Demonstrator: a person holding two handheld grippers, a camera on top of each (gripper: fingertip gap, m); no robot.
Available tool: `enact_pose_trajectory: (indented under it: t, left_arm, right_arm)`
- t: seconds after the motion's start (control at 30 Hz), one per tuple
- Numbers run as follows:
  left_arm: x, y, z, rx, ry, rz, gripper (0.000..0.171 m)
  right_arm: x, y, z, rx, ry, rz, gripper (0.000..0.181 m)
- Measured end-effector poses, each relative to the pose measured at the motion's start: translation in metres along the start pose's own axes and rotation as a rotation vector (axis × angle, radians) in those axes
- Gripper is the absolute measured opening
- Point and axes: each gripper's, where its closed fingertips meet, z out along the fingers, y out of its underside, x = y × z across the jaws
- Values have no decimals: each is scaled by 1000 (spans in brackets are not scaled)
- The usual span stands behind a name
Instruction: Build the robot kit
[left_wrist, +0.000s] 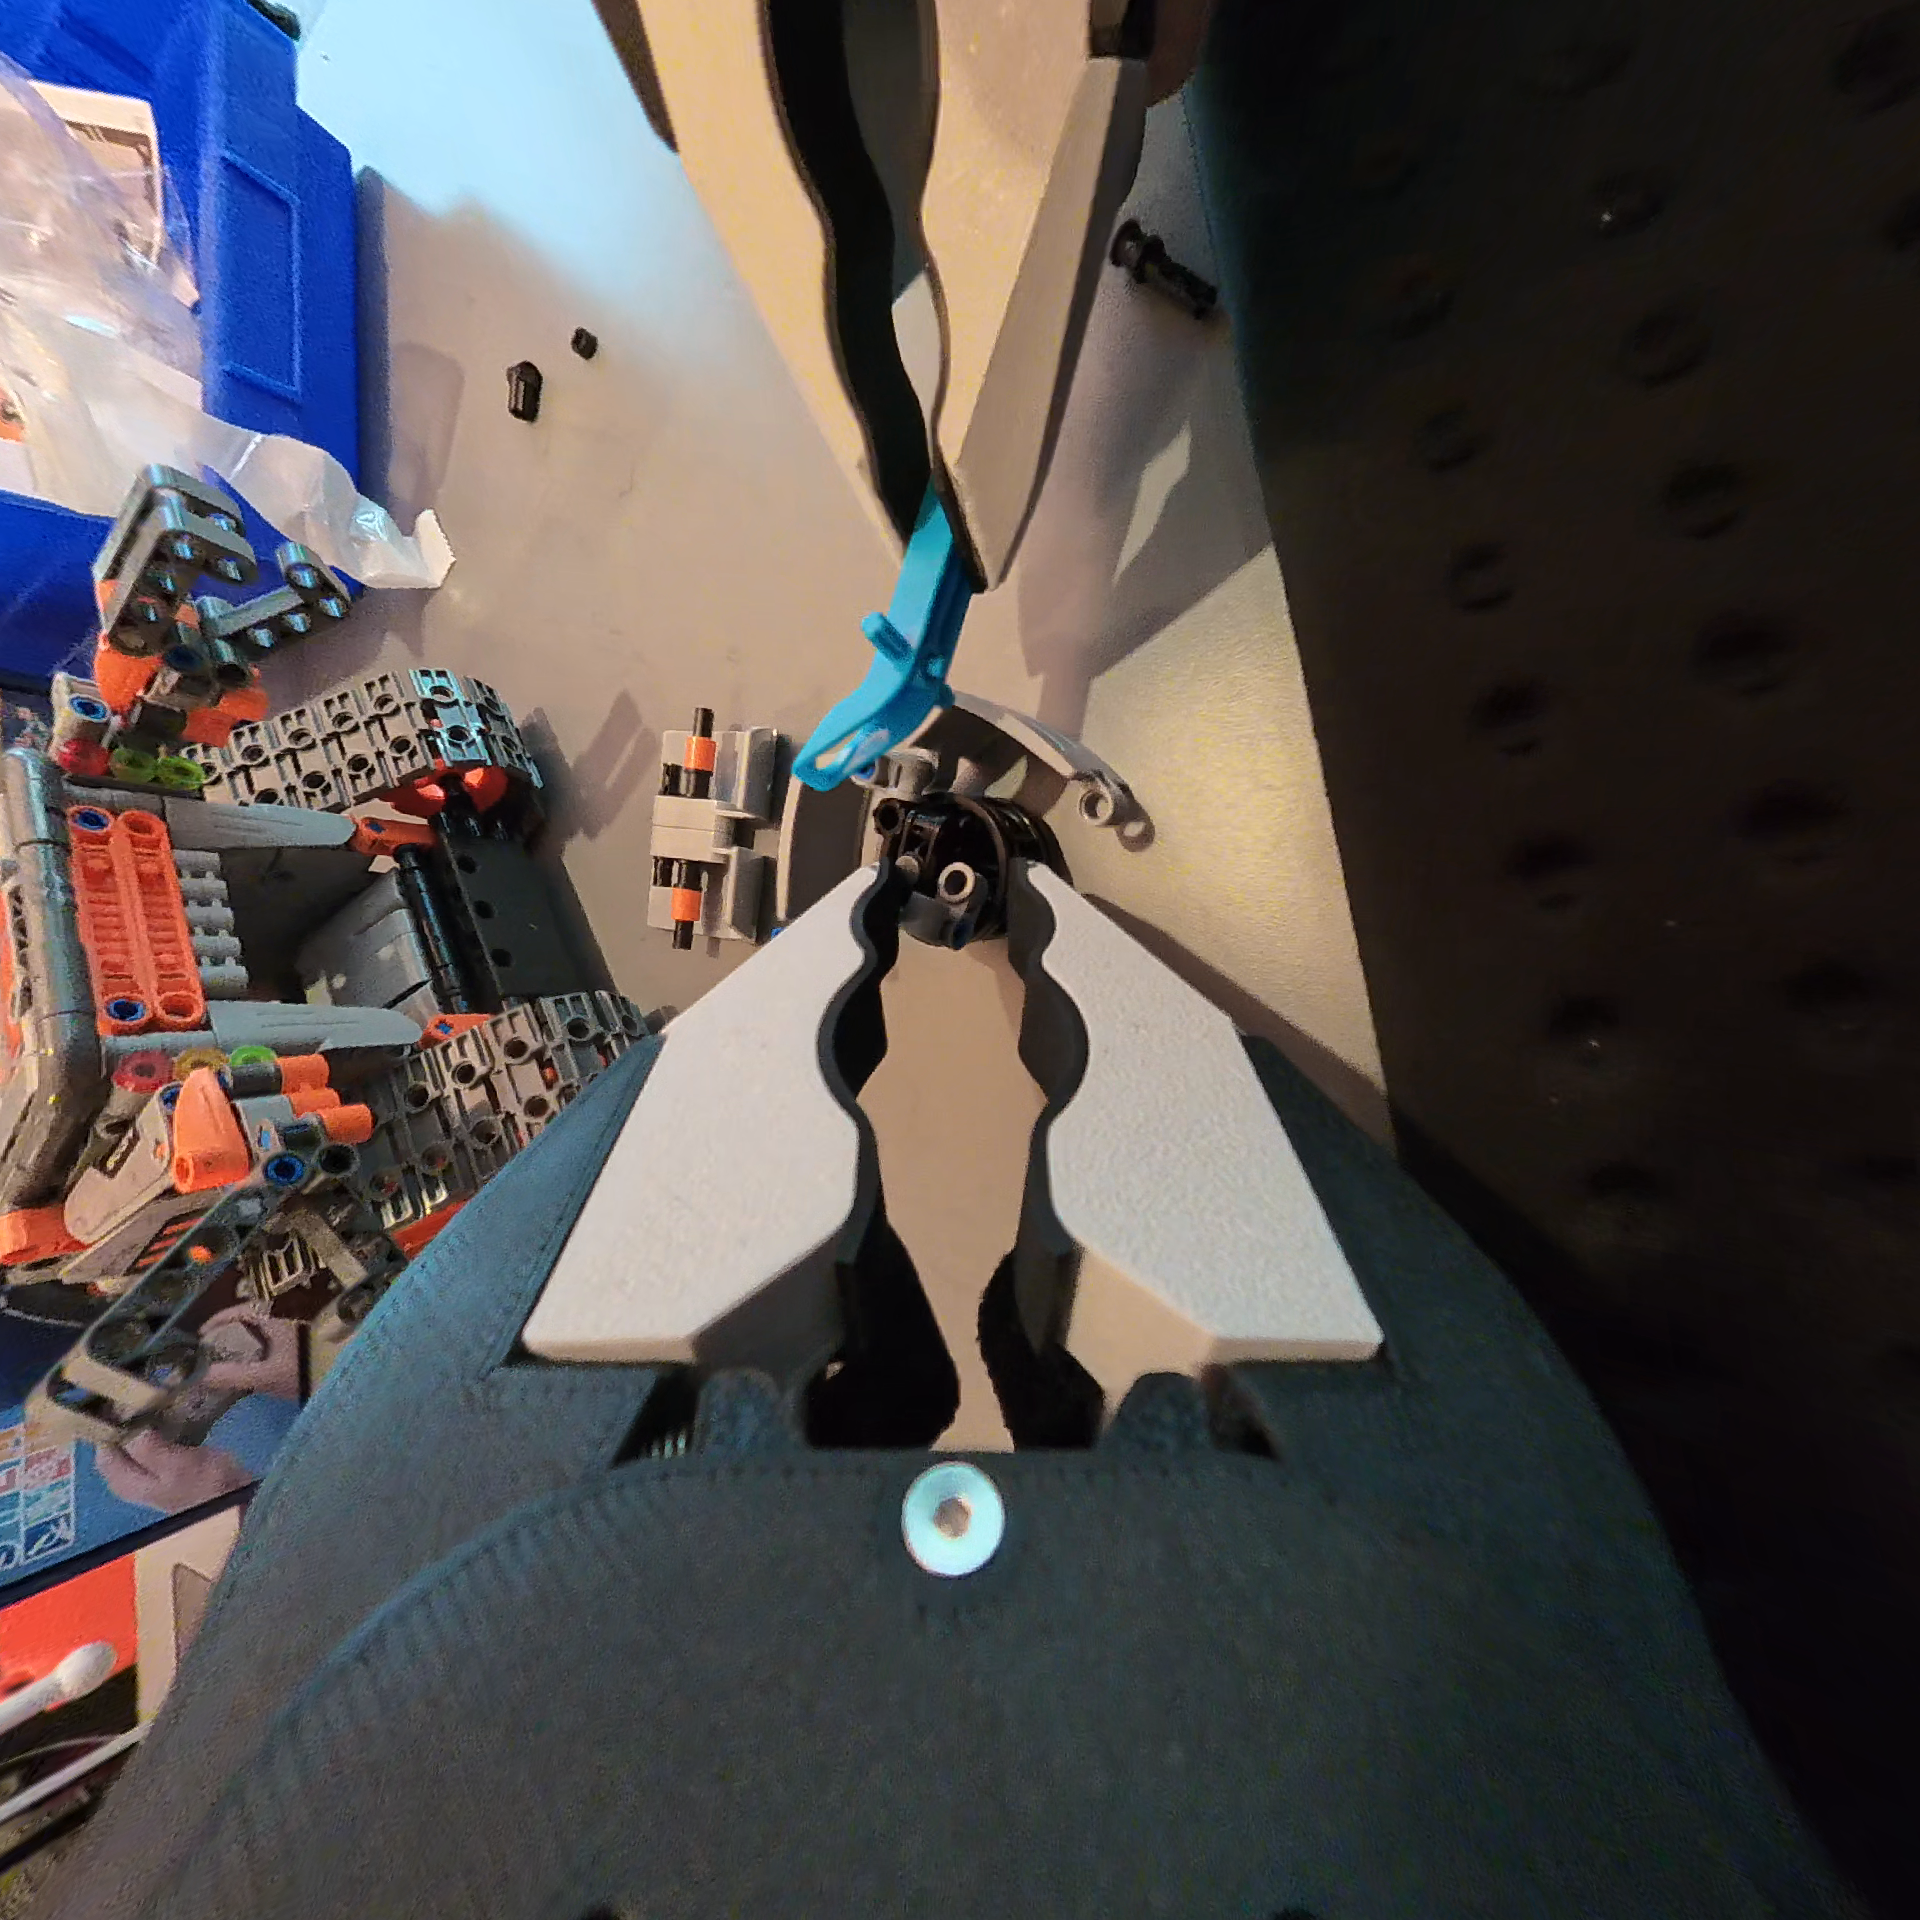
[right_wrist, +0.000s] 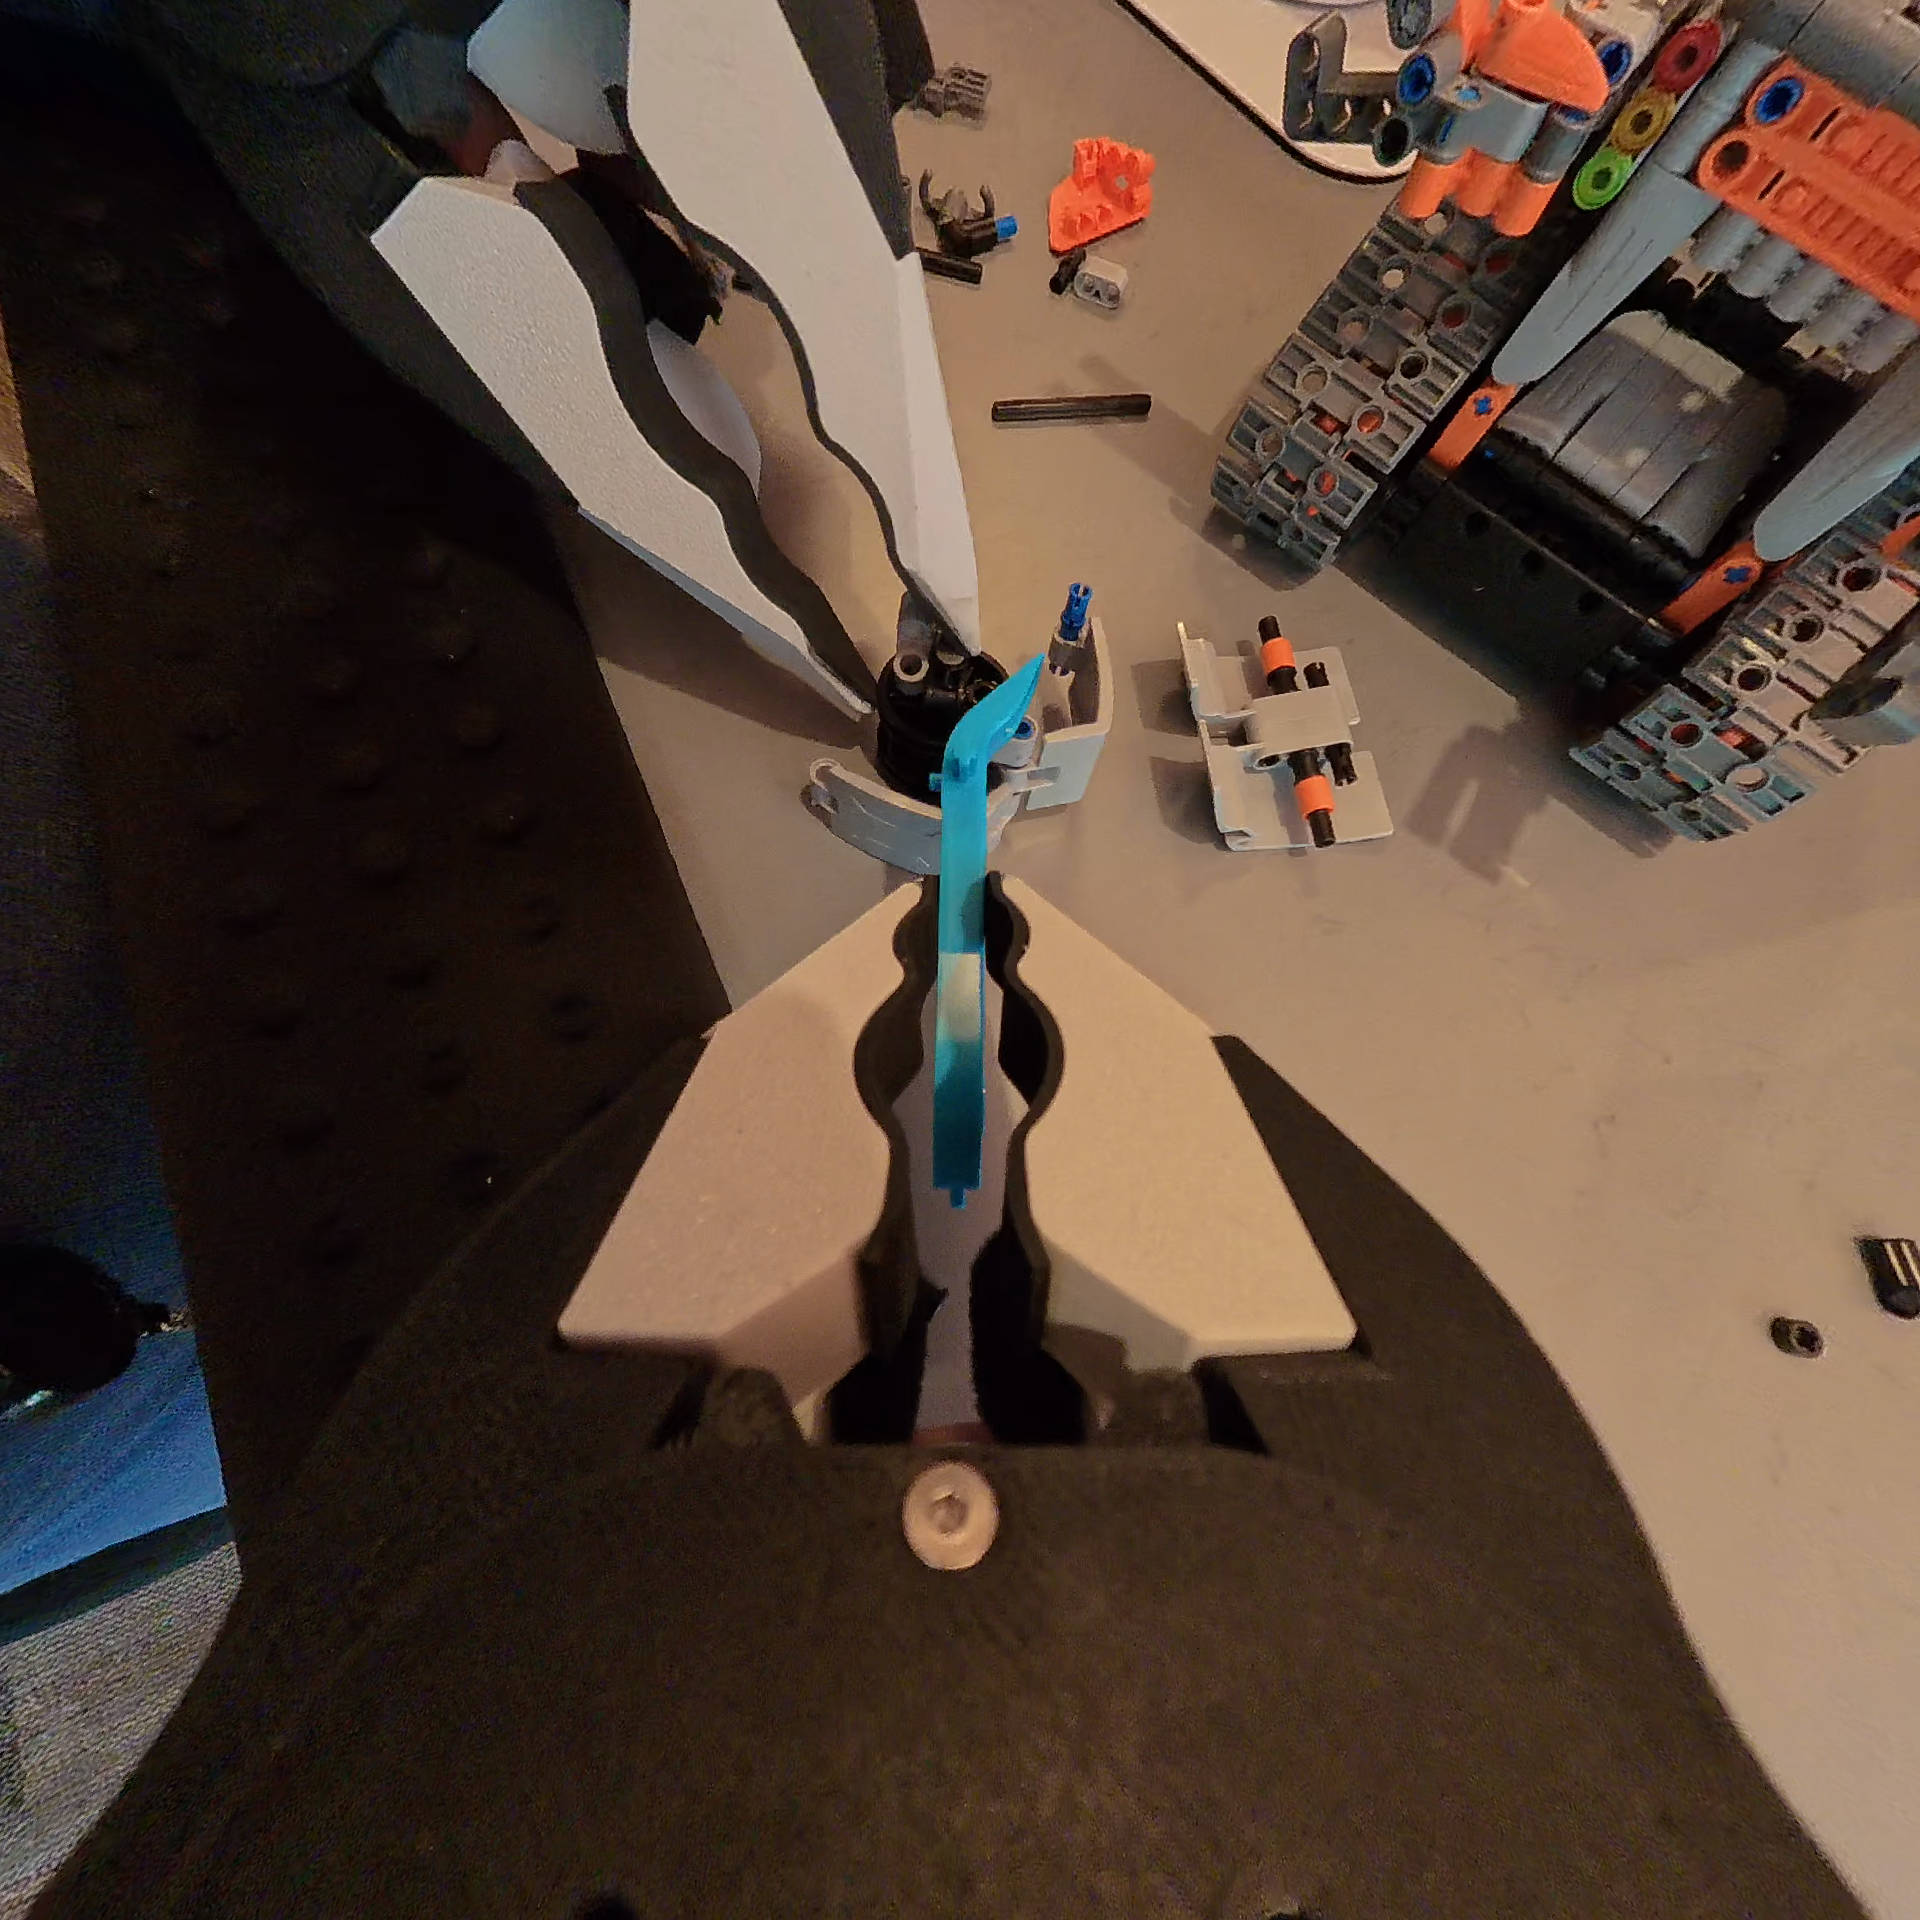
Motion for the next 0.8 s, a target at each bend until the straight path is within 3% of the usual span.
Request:
enact_pose_trajectory:
  t: [0.37, 0.8]
  left_arm:
    - [-4, -5, 7, -29, 14, 34, 19]
    - [-8, -7, 11, -19, 32, 43, 19]
  right_arm:
    - [0, 10, 9, -103, 14, -26, 5]
    - [0, 10, 11, -132, -78, 80, 5]
